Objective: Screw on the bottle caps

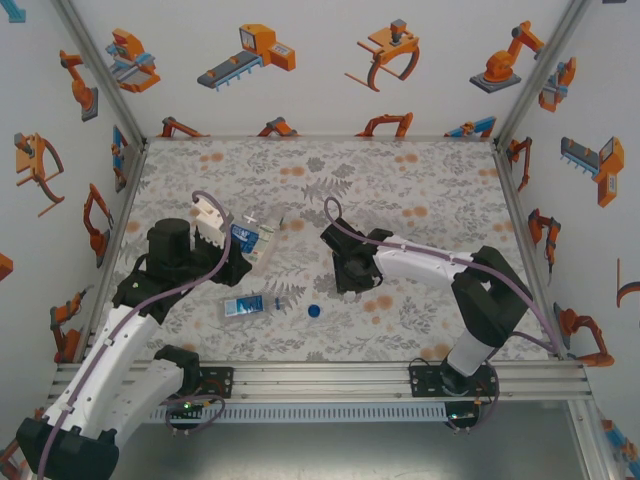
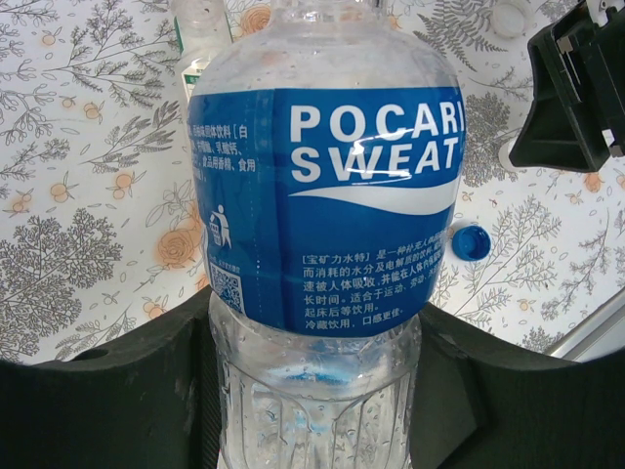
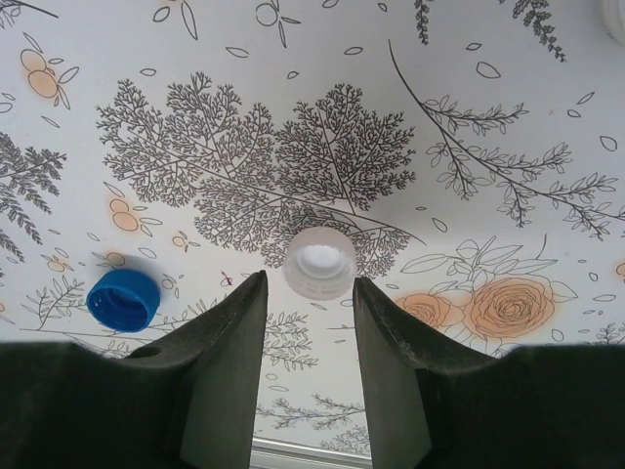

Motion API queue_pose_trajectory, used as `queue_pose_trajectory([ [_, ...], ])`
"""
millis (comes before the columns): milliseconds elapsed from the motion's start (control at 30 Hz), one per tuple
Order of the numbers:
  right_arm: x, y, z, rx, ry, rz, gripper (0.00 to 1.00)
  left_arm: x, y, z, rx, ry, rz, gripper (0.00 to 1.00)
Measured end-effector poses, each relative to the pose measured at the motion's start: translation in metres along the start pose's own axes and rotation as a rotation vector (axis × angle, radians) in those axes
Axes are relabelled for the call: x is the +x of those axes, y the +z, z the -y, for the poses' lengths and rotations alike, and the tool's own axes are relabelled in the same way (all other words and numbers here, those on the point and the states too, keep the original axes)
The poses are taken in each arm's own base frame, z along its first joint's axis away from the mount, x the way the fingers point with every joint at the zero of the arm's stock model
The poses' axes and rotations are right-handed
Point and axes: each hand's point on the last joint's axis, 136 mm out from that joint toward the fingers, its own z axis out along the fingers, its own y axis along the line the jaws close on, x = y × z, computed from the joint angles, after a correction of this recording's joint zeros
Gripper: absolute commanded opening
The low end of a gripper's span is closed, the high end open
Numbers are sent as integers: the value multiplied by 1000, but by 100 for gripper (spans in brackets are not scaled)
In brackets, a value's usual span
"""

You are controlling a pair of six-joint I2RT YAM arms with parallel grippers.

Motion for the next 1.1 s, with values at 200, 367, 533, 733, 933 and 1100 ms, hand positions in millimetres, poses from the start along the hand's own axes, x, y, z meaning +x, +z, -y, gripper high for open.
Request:
queue_pose_trajectory([
  [200,-1,1,-1,-3,0,4,41,0,0,0,0,0,0,10],
  [367,0,4,-1,-3,0,3,41,0,0,0,0,0,0,10],
  [533,6,9,2,7,-1,-16,41,0,0,0,0,0,0,10],
  [733,10,15,4,10,-2,-26,41,0,1,0,-1,-1,-3,11],
  [933,15,20,5,9,0,-42,41,1,1,-1,-2,-2,-5,11],
  [1100,15,19,6,13,0,-41,41,1,1,-1,-4,-2,-6,11],
])
